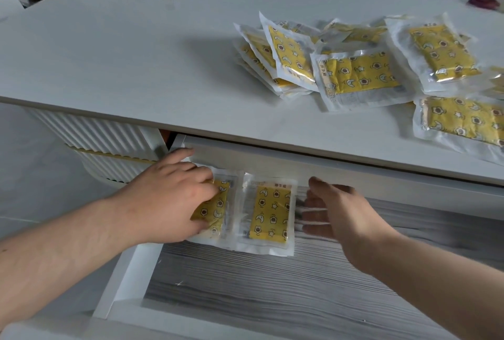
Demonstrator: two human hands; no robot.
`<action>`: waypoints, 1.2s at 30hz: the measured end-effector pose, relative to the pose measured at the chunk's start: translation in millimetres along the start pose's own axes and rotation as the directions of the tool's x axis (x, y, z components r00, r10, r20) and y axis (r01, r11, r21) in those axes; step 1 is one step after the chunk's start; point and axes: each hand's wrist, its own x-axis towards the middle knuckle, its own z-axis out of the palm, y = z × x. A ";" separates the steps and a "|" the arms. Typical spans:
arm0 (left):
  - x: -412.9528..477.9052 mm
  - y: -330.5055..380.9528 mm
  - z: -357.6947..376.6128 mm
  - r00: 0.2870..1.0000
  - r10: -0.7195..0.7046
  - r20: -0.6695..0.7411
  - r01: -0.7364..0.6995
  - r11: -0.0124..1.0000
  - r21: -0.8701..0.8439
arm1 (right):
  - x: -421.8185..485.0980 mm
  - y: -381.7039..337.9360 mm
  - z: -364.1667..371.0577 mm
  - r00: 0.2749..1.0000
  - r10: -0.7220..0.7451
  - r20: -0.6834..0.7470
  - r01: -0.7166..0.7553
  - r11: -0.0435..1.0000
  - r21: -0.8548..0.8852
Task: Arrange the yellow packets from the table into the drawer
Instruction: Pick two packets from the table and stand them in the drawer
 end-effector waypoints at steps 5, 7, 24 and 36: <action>1.0 -0.8 1.7 1.000 0.005 -0.018 -0.005 1.000 -0.003 | -8.8 -4.3 6.0 0.970 0.170 0.176 -0.209 0.949 0.235; 1.1 -1.3 1.7 1.000 0.009 -0.021 -0.009 1.000 -0.006 | -12.0 -6.6 7.7 0.961 0.149 0.232 -0.210 0.941 0.267; 0.5 -0.3 -2.1 1.000 -0.002 -0.031 0.001 0.999 -0.032 | 9.8 23.9 8.7 0.779 -0.465 0.421 0.583 0.288 -0.760; 0.1 -7.8 -0.1 0.996 -0.023 -0.083 0.007 0.981 -0.191 | 9.7 29.9 7.0 0.732 -0.590 0.339 0.602 0.328 -0.729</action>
